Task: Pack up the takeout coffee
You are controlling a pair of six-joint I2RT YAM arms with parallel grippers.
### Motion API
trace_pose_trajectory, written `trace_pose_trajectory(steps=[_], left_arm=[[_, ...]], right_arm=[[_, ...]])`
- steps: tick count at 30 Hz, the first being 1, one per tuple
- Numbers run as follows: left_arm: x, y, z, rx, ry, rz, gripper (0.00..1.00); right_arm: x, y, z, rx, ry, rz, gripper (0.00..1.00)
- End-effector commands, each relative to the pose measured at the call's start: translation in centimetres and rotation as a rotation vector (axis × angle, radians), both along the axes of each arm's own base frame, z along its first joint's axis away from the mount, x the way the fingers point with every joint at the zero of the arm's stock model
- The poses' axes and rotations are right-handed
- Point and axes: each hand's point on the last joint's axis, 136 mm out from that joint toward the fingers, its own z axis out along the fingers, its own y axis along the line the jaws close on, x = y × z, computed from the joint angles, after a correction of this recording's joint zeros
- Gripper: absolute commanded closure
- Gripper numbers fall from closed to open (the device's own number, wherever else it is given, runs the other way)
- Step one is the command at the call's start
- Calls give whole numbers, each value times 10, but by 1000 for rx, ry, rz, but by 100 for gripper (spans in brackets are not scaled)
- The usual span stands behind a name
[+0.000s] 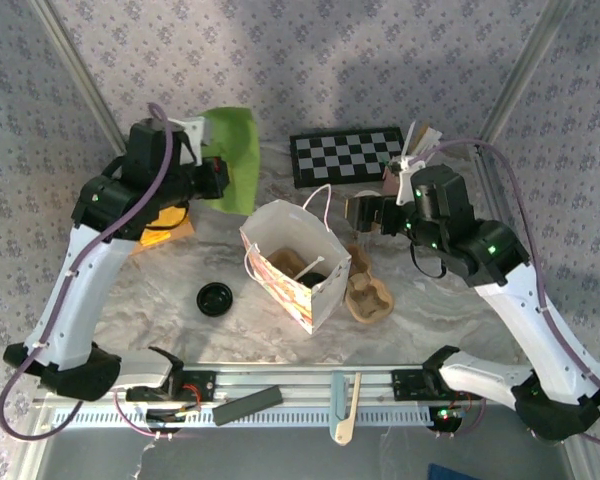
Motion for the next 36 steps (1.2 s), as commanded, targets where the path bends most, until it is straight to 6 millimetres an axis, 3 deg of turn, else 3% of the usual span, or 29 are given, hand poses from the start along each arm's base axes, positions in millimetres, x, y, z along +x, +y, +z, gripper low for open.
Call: trace_pose_trajectory(steps=[1, 6, 15, 23, 30, 33, 35, 36], left_arm=[[-25, -25, 8, 47, -36, -146, 100], [-48, -65, -14, 120, 10, -290, 100], [-56, -95, -64, 115, 115, -322, 100], [-58, -94, -113, 166, 254, -275, 100], [-62, -94, -139, 224, 312, -283, 100], [-60, -96, -149, 248, 333, -283, 95], [-59, -97, -153, 258, 342, -281, 77], [-59, -98, -153, 259, 343, -286, 74]], right_arm=[[-5, -7, 1, 14, -5, -36, 0], [-11, -11, 0, 6, -5, -48, 0], [-17, -13, -3, 2, -3, -52, 0], [-17, -14, -7, -14, 0, -58, 0], [-14, -11, -10, -23, 2, -54, 0], [-13, -10, -12, -28, 5, -53, 0], [-13, -11, -12, -30, 6, -54, 0], [-13, -11, -13, -30, 6, -55, 0]])
